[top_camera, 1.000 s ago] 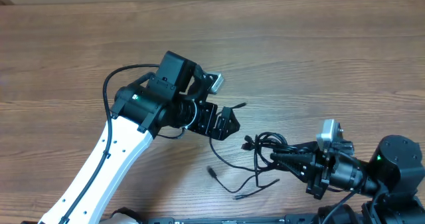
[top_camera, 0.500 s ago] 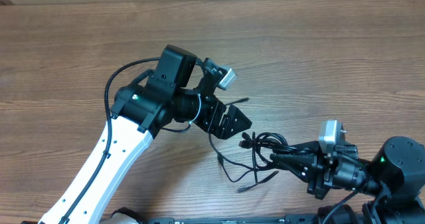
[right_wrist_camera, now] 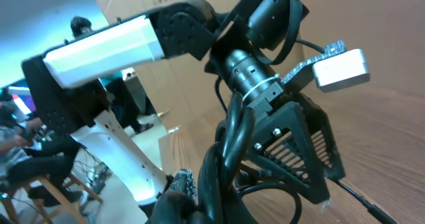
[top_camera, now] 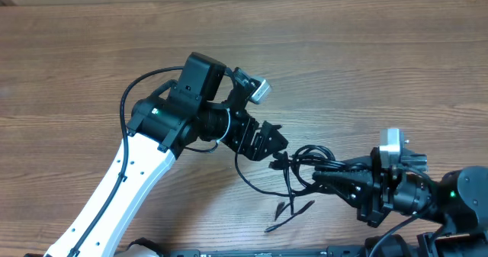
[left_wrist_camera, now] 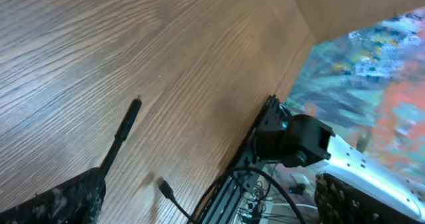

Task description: Untangle cables

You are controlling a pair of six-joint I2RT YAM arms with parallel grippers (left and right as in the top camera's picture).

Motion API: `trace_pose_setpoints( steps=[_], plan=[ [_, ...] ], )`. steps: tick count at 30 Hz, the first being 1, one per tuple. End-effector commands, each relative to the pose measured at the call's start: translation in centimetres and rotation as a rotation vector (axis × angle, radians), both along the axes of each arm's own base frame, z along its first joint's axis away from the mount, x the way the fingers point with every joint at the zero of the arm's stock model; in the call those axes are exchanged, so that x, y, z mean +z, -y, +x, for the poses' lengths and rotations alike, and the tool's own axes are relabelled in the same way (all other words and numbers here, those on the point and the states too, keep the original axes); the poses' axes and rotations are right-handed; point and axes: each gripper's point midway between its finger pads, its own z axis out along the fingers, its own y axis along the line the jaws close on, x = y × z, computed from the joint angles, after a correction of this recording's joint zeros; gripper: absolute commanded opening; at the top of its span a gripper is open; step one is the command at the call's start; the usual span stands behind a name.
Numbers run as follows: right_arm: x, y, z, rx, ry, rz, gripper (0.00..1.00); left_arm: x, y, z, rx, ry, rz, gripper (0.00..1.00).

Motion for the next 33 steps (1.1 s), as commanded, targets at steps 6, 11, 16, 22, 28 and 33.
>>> trace_pose_setpoints(
  steps=[6,11,16,22,28,33],
  plan=[
    [1.3,0.1,-0.5,-0.001,-0.040,0.039,0.04,2.5,2.8,-3.1,-0.178,0.017,-0.148,1.00],
    [1.3,0.1,-0.5,-0.001,-0.060,0.045,0.04,2.2,4.0,-3.7,-0.184,0.028,-0.124,1.00],
    [1.2,0.1,-0.5,-0.001,-0.064,0.045,0.04,0.2,3.2,-0.9,0.067,-0.012,0.031,1.00],
    [1.2,0.5,0.8,-0.080,-0.063,0.048,0.04,-1.8,1.0,0.3,0.206,-0.036,0.159,0.99],
    [1.2,1.7,3.3,-0.240,-0.065,0.059,0.04,-1.9,0.4,-0.2,0.205,-0.095,0.148,1.00],
    [0.3,2.7,4.8,-0.349,-0.110,0.051,0.04,-1.4,0.3,-0.2,0.192,-0.130,0.106,0.99]
  ],
)
